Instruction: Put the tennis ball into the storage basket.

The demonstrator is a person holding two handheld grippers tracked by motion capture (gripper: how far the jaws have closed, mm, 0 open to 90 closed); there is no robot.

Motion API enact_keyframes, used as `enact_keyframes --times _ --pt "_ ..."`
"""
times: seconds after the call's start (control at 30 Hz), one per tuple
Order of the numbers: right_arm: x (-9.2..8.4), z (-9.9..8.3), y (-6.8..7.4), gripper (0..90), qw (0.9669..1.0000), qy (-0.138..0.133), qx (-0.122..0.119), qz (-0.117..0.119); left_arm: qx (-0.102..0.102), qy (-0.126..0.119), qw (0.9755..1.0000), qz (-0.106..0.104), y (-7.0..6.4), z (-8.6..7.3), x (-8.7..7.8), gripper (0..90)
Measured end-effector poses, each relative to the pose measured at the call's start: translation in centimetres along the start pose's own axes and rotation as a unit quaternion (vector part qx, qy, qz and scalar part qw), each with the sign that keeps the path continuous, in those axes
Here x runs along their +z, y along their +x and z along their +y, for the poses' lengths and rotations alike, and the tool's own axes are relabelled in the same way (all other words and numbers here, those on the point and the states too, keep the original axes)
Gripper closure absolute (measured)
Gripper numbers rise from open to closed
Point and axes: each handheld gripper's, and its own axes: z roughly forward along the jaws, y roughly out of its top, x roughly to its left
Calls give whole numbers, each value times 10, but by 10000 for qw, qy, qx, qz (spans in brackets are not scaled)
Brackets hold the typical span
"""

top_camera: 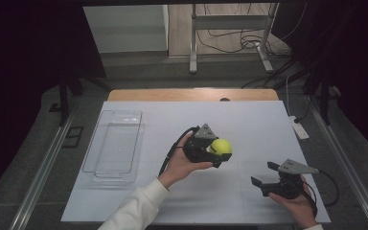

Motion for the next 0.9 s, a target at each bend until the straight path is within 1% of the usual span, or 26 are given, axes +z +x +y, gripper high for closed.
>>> enact_keyframes --times 0.27,0.53,0.9 --pt "0 0 0 97 10000 -7 11 -4 -60 -95 9999 79 5 -2 -13 264" --pt "0 0 0 98 10000 -5 -2 -13 -89 -128 9998 106 9 -4 -16 264" --pt "0 0 0 98 10000 -8 -19 -11 -244 -248 9991 245 18 -6 -27 264"
